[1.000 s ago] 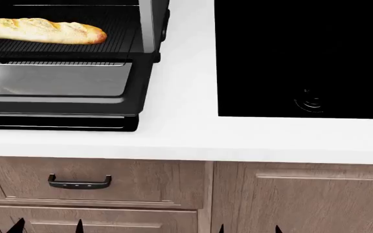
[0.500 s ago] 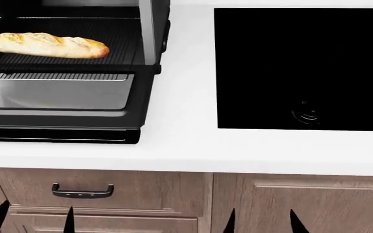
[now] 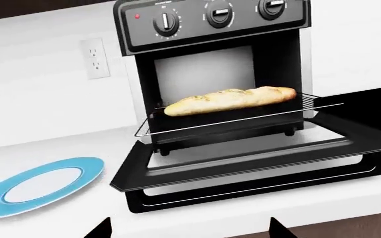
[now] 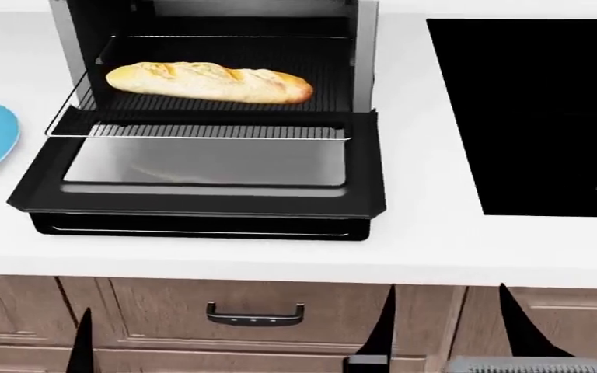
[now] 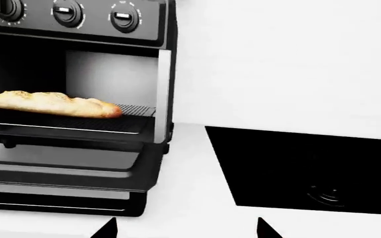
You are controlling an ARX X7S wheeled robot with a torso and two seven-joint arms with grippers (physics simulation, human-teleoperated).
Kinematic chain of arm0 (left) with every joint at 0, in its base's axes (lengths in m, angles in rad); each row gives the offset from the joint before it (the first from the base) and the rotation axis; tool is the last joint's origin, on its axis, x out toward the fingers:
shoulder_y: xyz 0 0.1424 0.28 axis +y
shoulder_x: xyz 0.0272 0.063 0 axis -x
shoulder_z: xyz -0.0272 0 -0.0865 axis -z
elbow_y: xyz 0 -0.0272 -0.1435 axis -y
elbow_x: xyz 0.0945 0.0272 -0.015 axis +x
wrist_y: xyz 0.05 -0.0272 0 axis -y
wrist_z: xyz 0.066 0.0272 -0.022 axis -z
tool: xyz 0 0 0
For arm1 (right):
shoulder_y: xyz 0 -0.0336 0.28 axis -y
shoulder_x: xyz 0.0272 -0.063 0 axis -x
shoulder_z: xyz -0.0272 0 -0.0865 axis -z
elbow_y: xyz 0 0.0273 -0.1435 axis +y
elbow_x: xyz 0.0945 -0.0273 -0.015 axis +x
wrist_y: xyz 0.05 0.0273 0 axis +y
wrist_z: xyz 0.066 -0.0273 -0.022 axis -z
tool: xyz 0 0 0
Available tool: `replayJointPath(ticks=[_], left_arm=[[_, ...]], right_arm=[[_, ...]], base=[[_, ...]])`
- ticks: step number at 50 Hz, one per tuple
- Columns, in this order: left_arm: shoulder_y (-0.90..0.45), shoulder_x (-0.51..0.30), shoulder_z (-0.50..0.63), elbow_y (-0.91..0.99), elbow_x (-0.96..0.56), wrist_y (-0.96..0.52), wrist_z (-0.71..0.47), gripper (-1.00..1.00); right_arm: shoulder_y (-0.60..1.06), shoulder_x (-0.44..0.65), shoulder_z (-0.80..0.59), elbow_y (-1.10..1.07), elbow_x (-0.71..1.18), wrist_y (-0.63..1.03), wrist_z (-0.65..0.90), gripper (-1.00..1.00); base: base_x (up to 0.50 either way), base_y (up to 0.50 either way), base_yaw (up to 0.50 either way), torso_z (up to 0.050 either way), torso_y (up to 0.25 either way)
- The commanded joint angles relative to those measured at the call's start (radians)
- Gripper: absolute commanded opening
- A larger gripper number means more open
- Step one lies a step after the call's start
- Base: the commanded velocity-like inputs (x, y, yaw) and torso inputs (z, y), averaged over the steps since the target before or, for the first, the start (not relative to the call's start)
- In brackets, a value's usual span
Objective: Pick the baguette from the rack and place it on the plate on the counter.
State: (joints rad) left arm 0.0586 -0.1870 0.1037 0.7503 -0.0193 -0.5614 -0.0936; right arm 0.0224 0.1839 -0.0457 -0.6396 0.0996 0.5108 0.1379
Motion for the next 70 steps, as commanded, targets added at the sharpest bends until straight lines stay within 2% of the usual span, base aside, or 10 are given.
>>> replayJointPath(ticks=[1, 29, 35, 40, 42, 45, 51, 55, 59, 70], left_arm=[[0.013, -0.015, -0.015, 0.062, -0.008, -0.042, -0.01, 1.0], [0.013, -0.041, -0.048, 0.09, -0.032, -0.075, -0.023, 1.0], [-0.071, -0.065, -0.069, 0.148, -0.063, -0.212, 0.0, 1.0], [-0.243, -0.105, -0.121, 0.29, -0.124, -0.496, 0.036, 1.0], [-0.314, -0.187, -0.139, 0.297, -0.265, -0.547, -0.057, 1.0], [-0.423, -0.402, -0.166, 0.296, -0.715, -0.556, -0.424, 1.0], [-0.729, -0.495, -0.245, 0.267, -1.259, -0.728, -0.691, 1.0], [-1.022, -0.588, -0.164, 0.168, -1.636, -0.753, -0.953, 1.0], [-1.198, -0.636, -0.061, 0.103, -1.785, -0.751, -1.063, 1.0], [-1.394, -0.674, 0.061, 0.05, -1.919, -0.74, -1.166, 1.0]], right_arm=[[0.005, 0.006, -0.004, -0.058, 0.017, 0.041, 0.01, 1.0], [0.017, 0.024, -0.025, -0.1, 0.031, 0.082, 0.028, 1.0], [0.093, 0.039, -0.025, -0.154, 0.039, 0.2, 0.038, 1.0], [0.252, 0.065, -0.026, -0.273, 0.052, 0.413, 0.043, 1.0], [0.312, 0.074, -0.024, -0.312, 0.056, 0.483, 0.045, 1.0], [0.409, 0.073, -0.014, -0.383, 0.077, 0.622, 0.049, 1.0], [0.644, 0.207, 0.048, -0.407, 0.494, 0.769, 0.327, 1.0], [0.777, 0.281, 0.117, -0.406, 0.795, 0.837, 0.521, 1.0], [0.834, 0.328, 0.153, -0.404, 0.938, 0.836, 0.617, 1.0], [0.944, 0.374, 0.196, -0.395, 1.182, 0.859, 0.776, 1.0]], base=[[0.0, 0.5, 0.0, 0.041, 0.133], [0.0, 0.5, 0.0, 0.041, 0.134], [0.0, 0.26, 0.0, 0.041, 0.134], [0.0, 0.0, 0.0, 0.041, 0.134], [0.0, 0.0, 0.0, 0.041, 0.134], [0.0, 0.0, 0.0, 0.041, 0.134], [0.0, 0.0, 0.0, 0.041, 0.133], [0.0, 0.0, 0.0, 0.041, 0.133], [0.22, 0.0, 0.0, 0.041, 0.133], [0.48, 0.0, 0.0, 0.041, 0.133]])
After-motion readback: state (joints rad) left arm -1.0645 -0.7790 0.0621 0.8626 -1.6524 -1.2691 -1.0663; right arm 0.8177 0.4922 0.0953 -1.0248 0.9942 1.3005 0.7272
